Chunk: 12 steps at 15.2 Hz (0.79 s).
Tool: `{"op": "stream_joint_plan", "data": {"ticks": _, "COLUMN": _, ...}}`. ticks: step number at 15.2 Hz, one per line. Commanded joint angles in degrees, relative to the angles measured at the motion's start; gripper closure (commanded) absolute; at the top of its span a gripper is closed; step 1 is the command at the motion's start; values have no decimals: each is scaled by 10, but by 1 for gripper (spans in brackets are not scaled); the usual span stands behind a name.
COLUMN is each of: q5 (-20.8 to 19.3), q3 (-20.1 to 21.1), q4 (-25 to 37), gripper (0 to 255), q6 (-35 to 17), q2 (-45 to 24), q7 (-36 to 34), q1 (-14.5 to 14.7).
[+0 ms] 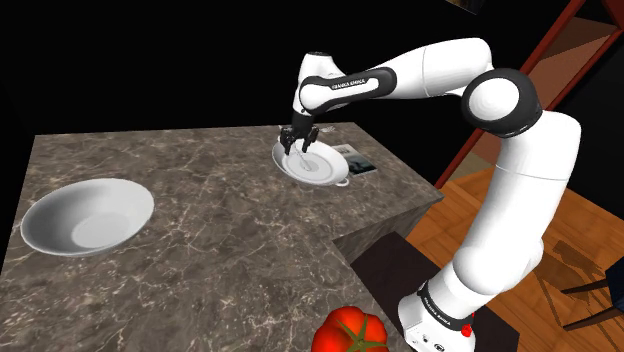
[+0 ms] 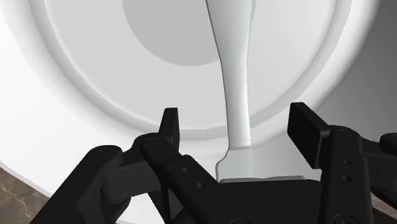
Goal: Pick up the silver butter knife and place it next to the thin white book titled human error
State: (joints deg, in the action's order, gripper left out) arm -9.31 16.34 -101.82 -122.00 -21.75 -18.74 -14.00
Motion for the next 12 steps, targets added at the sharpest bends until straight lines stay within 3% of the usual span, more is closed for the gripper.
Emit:
{"op": "stream_joint_plan", "data": {"ticks": 1, "q5": 0, "q3": 0, "q4": -2, "gripper": 0, "q6": 0, "q2": 0, "q7": 0, "q1": 0}}
{"op": "stream_joint_plan", "data": {"ticks": 4, "q5": 0, "q3": 0, "q4": 3, "gripper": 0, "q6": 2, "q2": -3, "q7": 0, "q1": 0}}
{"op": "stream_joint_plan", "data": {"ticks": 8, "q5": 12, "q3": 5, "q4": 39, "gripper": 0, "q6": 64, "q2": 25, "q7": 8, "q1": -1}}
{"op": "stream_joint_plan", "data": {"ticks": 12, "q5": 12, "q3": 5, "q4": 39, "gripper": 0, "q6": 64, "q2": 25, "q7": 8, "q1": -1}}
